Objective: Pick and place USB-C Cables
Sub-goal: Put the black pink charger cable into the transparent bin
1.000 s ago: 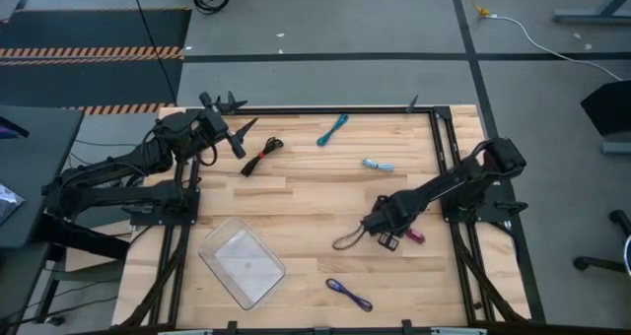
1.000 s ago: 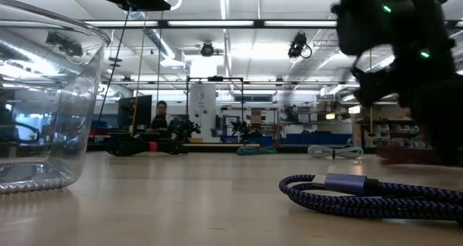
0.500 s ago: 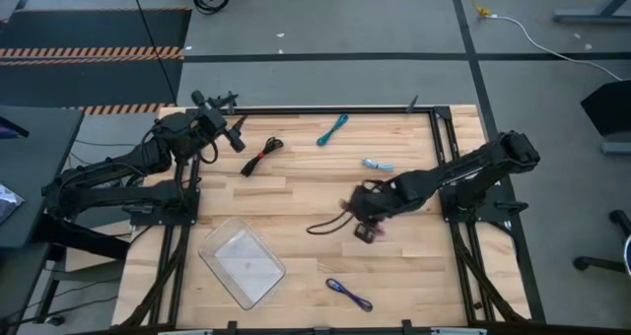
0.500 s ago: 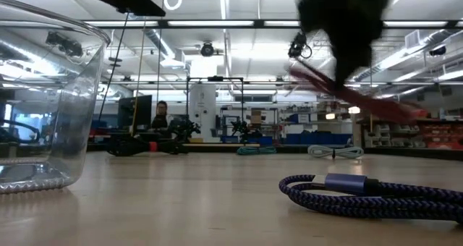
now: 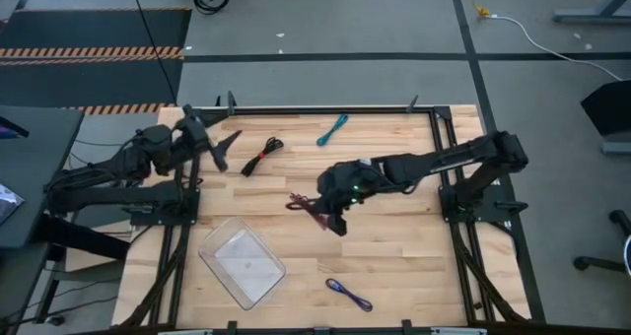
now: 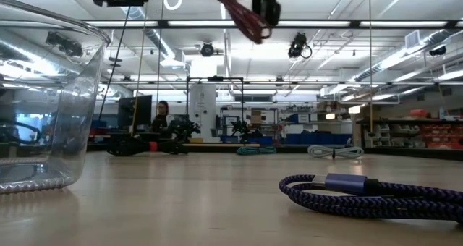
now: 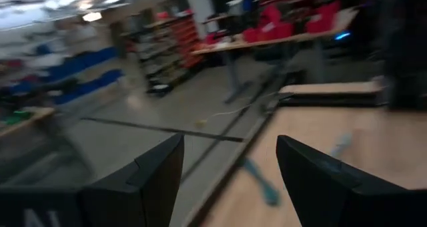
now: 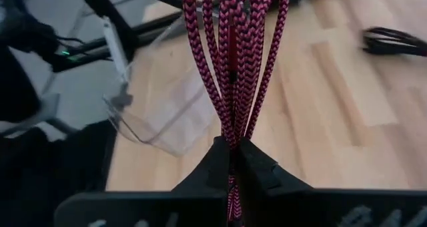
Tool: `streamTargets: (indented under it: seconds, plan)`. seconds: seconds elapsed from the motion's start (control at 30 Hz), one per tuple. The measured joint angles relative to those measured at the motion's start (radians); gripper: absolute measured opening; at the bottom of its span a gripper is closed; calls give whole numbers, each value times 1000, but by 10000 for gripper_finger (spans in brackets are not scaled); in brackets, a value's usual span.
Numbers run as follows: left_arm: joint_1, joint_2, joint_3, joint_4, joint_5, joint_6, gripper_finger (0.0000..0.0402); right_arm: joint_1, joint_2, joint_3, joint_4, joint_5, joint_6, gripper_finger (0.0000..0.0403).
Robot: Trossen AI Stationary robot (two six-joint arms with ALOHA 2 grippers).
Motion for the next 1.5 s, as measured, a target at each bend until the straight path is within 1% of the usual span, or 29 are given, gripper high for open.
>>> streamTargets:
  seconds: [0.07, 0.13, 0.23, 0.33, 0.43, 0.57, 0.63, 0.7, 0.77, 0.9, 0.97, 1.13, 1.3, 1.5]
  plan:
    - [-31, -11, 0, -19, 57, -25, 247, -12, 32, 0, 66, -70, 0, 12]
    - [-61, -15, 0, -31, 134, -50, 247, -19, 68, 0, 158, -134, -3, 12]
    - [-108, -13, 0, -59, 270, -86, 247, -19, 97, 0, 223, -176, -46, 12]
    - [-158, -2, 0, -81, 408, -98, 247, -23, 106, 0, 227, -154, -116, 12]
    - [-207, 1, 0, -82, 462, -99, 247, -25, 106, 0, 237, -57, -237, 12]
    - [-265, 14, 0, -46, 462, -125, 247, -23, 106, 0, 326, 137, -422, 12]
    - [-290, 35, 0, -13, 463, -131, 247, -21, 106, 0, 376, 194, -477, 12]
    - [-313, 65, 0, 46, 456, -132, 247, -21, 106, 0, 408, 240, -494, 12]
    - [-335, 107, 0, 97, 418, -144, 247, -21, 107, 0, 447, 273, -499, 12]
    - [-361, 199, 0, 159, 275, -132, 247, -19, 107, 0, 504, 286, -533, 12]
    - [-364, 240, 0, 198, 245, -111, 247, -15, 107, 0, 506, 286, -543, 12]
    - [-364, 299, 0, 317, 242, -100, 247, 7, 107, 0, 491, 287, -547, 12]
    - [-364, 317, 0, 355, 241, -95, 247, 28, 107, 0, 491, 322, -576, 12]
    - [-361, 373, 0, 395, 270, -73, 247, 4, 107, 0, 493, 312, -580, 12]
